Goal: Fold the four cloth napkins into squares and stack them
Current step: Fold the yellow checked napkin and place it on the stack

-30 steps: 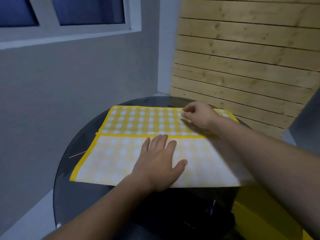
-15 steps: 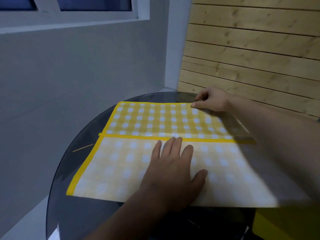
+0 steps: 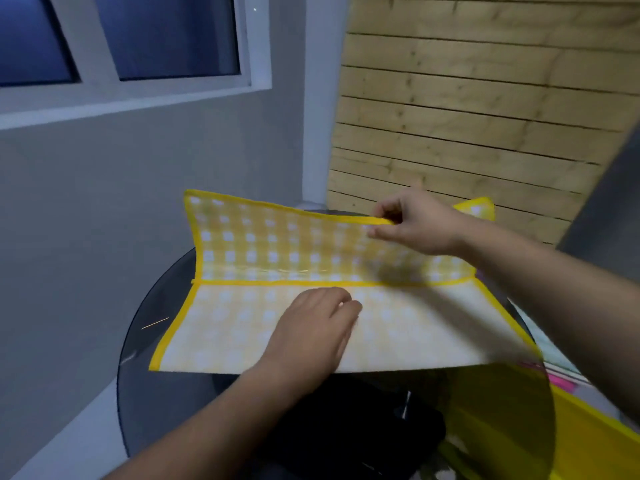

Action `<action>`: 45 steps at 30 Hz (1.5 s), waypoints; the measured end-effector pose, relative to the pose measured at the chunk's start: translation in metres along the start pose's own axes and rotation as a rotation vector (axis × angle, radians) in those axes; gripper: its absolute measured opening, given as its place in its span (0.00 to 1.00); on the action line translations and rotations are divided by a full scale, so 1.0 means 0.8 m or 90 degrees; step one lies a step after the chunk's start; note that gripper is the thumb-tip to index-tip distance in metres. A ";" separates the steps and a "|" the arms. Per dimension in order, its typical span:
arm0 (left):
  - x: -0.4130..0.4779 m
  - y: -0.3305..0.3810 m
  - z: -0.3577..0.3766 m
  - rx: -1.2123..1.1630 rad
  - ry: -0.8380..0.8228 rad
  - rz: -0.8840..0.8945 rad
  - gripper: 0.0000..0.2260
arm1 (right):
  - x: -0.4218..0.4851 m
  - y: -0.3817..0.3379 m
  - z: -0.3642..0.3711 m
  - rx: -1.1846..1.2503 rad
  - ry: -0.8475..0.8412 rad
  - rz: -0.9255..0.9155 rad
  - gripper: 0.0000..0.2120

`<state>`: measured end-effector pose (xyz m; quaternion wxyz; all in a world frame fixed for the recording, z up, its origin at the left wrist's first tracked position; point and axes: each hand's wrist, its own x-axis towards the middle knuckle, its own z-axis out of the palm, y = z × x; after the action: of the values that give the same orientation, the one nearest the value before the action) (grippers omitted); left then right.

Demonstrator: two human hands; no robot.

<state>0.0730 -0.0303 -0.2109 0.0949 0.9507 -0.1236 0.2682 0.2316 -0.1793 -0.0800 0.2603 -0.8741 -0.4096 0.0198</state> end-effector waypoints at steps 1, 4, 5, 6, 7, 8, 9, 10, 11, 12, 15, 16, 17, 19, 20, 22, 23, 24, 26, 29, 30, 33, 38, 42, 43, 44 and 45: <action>-0.001 0.005 -0.004 0.006 0.017 0.023 0.06 | -0.019 -0.009 0.001 -0.026 -0.003 0.000 0.08; -0.005 0.023 -0.025 0.014 0.058 0.076 0.06 | -0.069 -0.023 0.015 -0.106 -0.014 0.014 0.06; -0.006 0.031 -0.035 0.019 0.069 0.101 0.07 | -0.083 -0.024 0.021 -0.122 -0.014 0.025 0.06; -0.008 0.039 -0.044 0.026 0.075 0.128 0.09 | -0.095 -0.024 0.029 -0.124 -0.017 0.036 0.06; -0.012 0.044 -0.052 0.037 0.075 0.152 0.10 | -0.105 -0.023 0.037 -0.119 -0.021 0.042 0.06; -0.017 0.047 -0.057 0.050 0.068 0.164 0.12 | -0.114 -0.022 0.046 -0.116 -0.026 0.046 0.05; -0.022 0.048 -0.062 0.064 0.056 0.161 0.14 | -0.123 -0.021 0.054 -0.115 -0.033 0.047 0.03; -0.027 0.047 -0.065 0.078 0.038 0.143 0.16 | -0.130 -0.020 0.062 -0.116 -0.041 0.050 0.03; -0.031 0.044 -0.067 0.094 0.008 0.114 0.19 | -0.138 -0.020 0.070 -0.114 -0.048 0.053 0.06; -0.034 0.042 -0.070 0.114 -0.045 0.076 0.21 | -0.145 -0.019 0.077 -0.113 -0.055 0.058 0.07; -0.043 0.026 -0.067 0.147 -0.258 -0.031 0.27 | -0.166 -0.015 0.094 -0.099 -0.065 0.052 0.09; -0.046 0.021 -0.064 0.135 -0.324 -0.053 0.29 | -0.171 -0.012 0.098 -0.096 -0.066 0.046 0.10; -0.048 0.016 -0.061 0.120 -0.373 -0.072 0.31 | -0.177 -0.010 0.101 -0.086 -0.061 0.045 0.09; -0.048 0.011 -0.058 0.087 -0.415 -0.094 0.33 | -0.185 -0.005 0.106 -0.046 -0.027 0.053 0.07; -0.048 0.009 -0.056 0.074 -0.422 -0.098 0.32 | -0.188 -0.003 0.109 -0.027 -0.006 0.060 0.06; -0.047 0.007 -0.055 0.059 -0.428 -0.104 0.32 | -0.192 0.000 0.114 0.002 0.016 0.075 0.04; -0.046 0.006 -0.054 0.057 -0.430 -0.108 0.35 | -0.194 0.001 0.116 0.010 0.018 0.082 0.04; -0.046 0.005 -0.054 0.056 -0.434 -0.113 0.36 | -0.195 0.000 0.118 0.014 0.019 0.087 0.03; -0.046 0.002 -0.053 0.062 -0.445 -0.123 0.33 | -0.196 -0.001 0.121 0.019 0.025 0.089 0.03; -0.048 0.000 -0.051 0.057 -0.447 -0.126 0.27 | -0.196 0.001 0.124 0.013 0.029 0.087 0.03; -0.050 -0.001 -0.051 0.050 -0.444 -0.127 0.27 | -0.197 0.001 0.125 0.005 0.030 0.082 0.03; -0.054 -0.001 -0.049 0.038 -0.429 -0.143 0.27 | -0.197 0.001 0.125 -0.026 0.026 0.062 0.03; -0.053 -0.002 -0.045 0.067 -0.439 -0.183 0.30 | -0.183 0.000 0.108 -0.051 -0.072 0.021 0.03; -0.052 -0.003 -0.045 0.088 -0.462 -0.171 0.30 | -0.146 -0.004 0.104 -0.044 -0.055 0.025 0.16; -0.052 -0.003 -0.045 0.089 -0.461 -0.171 0.30 | -0.134 -0.008 0.108 -0.071 -0.072 0.035 0.21; -0.052 -0.002 -0.045 0.089 -0.459 -0.172 0.30 | -0.122 -0.012 0.115 -0.097 -0.099 0.045 0.24; -0.052 -0.002 -0.045 0.088 -0.457 -0.175 0.30 | -0.110 -0.016 0.123 -0.123 -0.126 0.053 0.27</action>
<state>0.0214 -0.0121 -0.2031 0.0166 0.9959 -0.0023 -0.0887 0.1400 -0.1938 -0.1747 0.1320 -0.9050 -0.3970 0.0773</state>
